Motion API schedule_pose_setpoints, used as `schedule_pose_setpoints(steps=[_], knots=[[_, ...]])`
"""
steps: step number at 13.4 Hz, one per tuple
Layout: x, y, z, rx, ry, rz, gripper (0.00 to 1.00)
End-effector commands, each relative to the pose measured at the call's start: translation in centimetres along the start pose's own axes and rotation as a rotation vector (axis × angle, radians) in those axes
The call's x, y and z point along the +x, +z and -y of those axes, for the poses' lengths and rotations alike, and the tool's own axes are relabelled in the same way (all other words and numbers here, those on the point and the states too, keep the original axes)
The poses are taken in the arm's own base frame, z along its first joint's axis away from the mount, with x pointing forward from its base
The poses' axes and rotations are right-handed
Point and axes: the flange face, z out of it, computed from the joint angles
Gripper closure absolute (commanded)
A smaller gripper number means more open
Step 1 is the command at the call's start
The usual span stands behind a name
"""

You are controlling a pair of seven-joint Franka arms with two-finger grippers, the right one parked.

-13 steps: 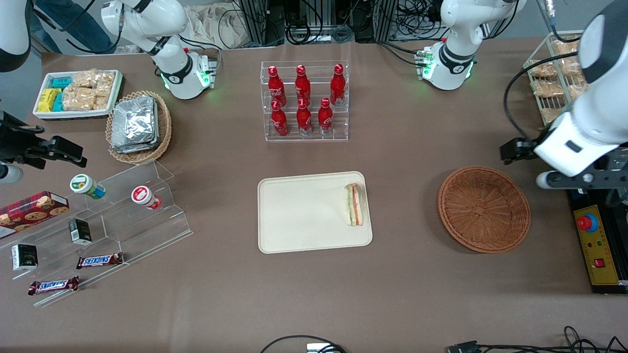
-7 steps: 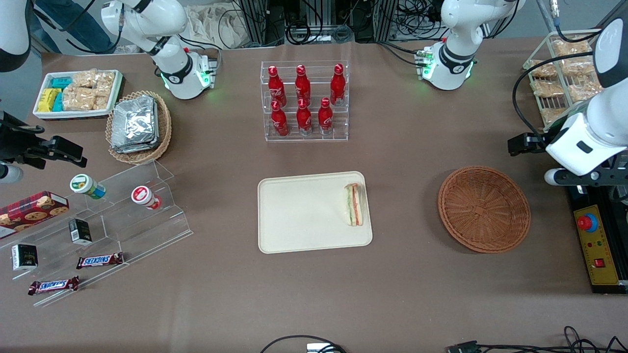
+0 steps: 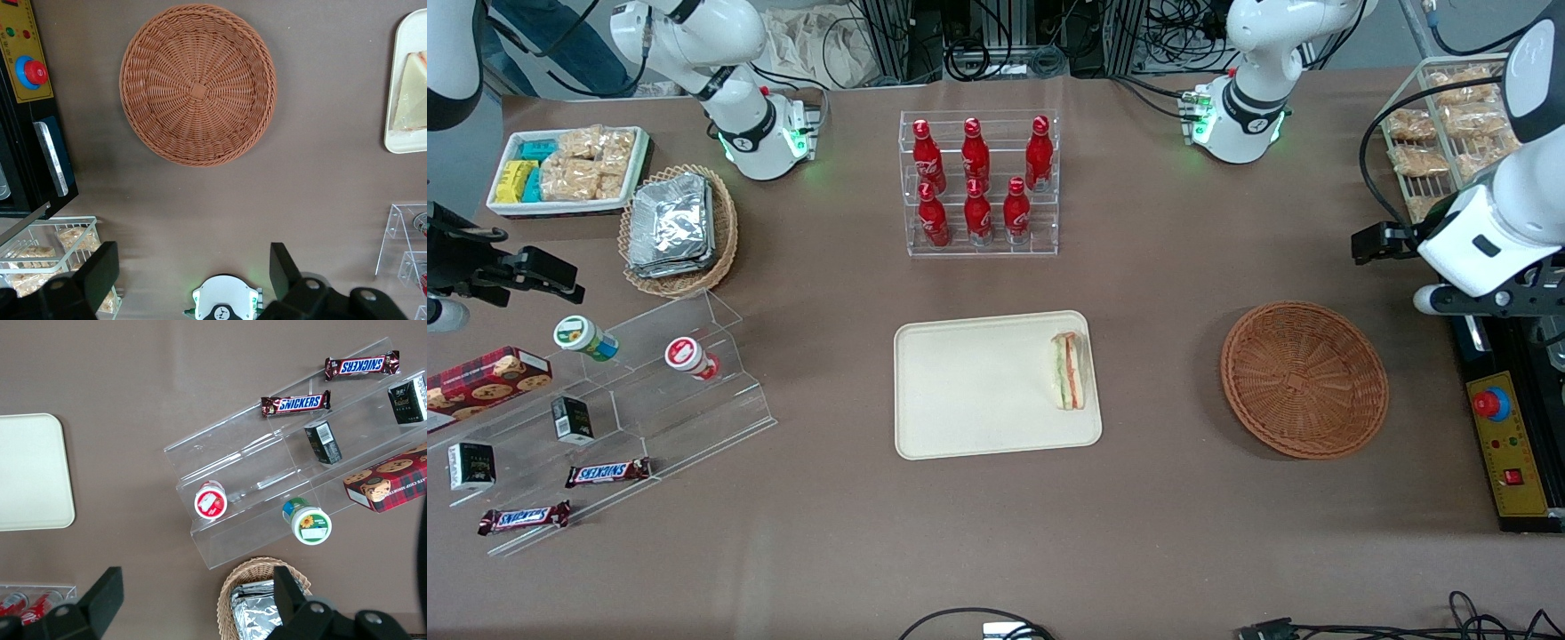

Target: Place sandwich from basket to tray

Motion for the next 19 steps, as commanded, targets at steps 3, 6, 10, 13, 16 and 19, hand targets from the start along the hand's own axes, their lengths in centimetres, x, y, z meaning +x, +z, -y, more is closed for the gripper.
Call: schedule_pose_setpoints(steps=[3, 6, 10, 13, 16, 19], knots=[[-2.5, 0.3, -0.5, 0.021, 0.009, -0.048, 0.0], [-2.7, 0.5, -0.4, -0.02, 0.002, -0.088, 0.0], [-2.4, 0.2, -0.4, -0.021, 0.004, -0.104, 0.0], [-2.0, 0.5, -0.4, -0.023, 0.004, -0.103, 0.0], [-1.9, 0.5, -0.3, -0.024, 0.001, -0.104, 0.0], [-2.0, 0.5, -0.3, -0.024, 0.001, -0.102, 0.0]])
